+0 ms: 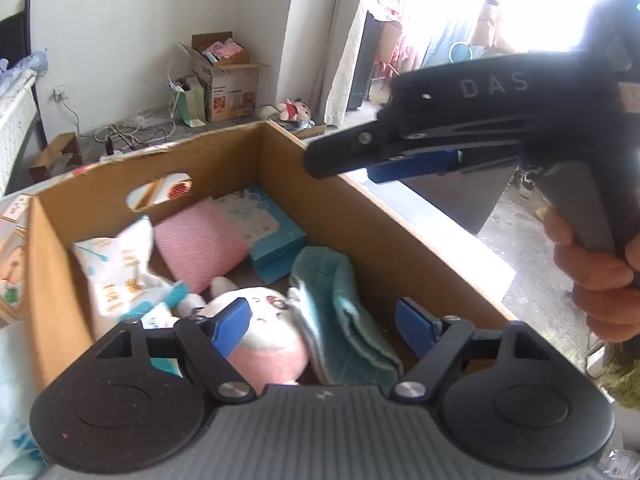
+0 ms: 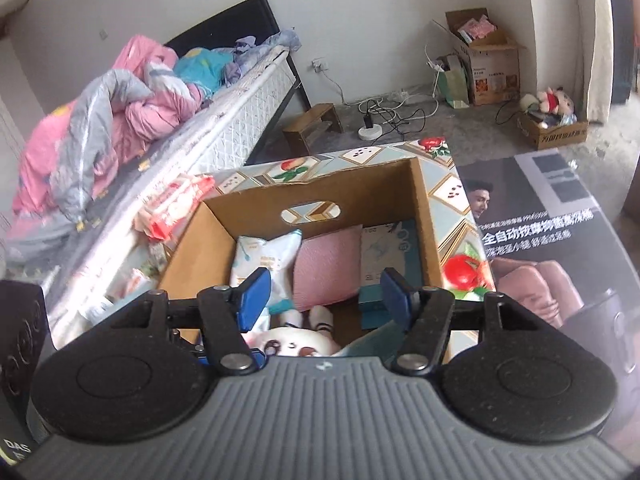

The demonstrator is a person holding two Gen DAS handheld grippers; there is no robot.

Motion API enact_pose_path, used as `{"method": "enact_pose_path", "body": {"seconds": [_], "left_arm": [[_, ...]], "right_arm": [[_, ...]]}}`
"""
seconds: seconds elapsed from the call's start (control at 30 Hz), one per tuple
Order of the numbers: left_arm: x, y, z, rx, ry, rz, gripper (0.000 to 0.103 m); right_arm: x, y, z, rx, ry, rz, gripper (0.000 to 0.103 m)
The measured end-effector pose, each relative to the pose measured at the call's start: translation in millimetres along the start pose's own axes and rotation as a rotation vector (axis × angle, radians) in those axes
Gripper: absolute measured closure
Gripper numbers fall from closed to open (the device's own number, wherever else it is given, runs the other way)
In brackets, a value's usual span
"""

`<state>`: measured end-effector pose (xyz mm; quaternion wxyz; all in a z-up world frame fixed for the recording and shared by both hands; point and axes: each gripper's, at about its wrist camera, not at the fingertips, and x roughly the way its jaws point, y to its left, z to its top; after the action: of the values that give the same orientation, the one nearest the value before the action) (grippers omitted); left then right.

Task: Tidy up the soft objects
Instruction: 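Lower the blue towel beside the bunny and open the right gripper, then move the open right gripper back over the remaining pile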

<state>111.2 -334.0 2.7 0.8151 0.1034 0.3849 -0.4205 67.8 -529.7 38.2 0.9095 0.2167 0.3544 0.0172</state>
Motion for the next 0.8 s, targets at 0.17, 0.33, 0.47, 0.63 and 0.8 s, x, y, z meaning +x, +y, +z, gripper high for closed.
{"method": "enact_pose_path", "body": {"seconds": [0.17, 0.33, 0.47, 0.63, 0.8], "left_arm": [[-32.9, 14.3, -7.1, 0.004, -0.007, 0.042, 0.016], [-65.7, 26.7, -23.8, 0.009, -0.011, 0.099, 0.014], [-100.1, 41.1, -48.3, 0.018, -0.026, 0.159, 0.011], [-146.5, 66.4, -79.1, -0.021, -0.065, 0.259, 0.010], [-182.2, 91.0, -112.3, -0.066, -0.086, 0.346, 0.009]], "right_arm": [[0.3, 7.7, -12.4, 0.083, 0.038, 0.019, 0.030], [11.8, 10.2, -32.8, 0.162, 0.067, 0.004, 0.027], [4.0, 22.1, -52.1, 0.215, 0.008, 0.026, 0.025], [-14.5, 50.1, -84.4, 0.262, -0.108, 0.076, 0.019], [-18.4, 80.7, -114.7, 0.294, -0.134, 0.100, 0.019]]}}
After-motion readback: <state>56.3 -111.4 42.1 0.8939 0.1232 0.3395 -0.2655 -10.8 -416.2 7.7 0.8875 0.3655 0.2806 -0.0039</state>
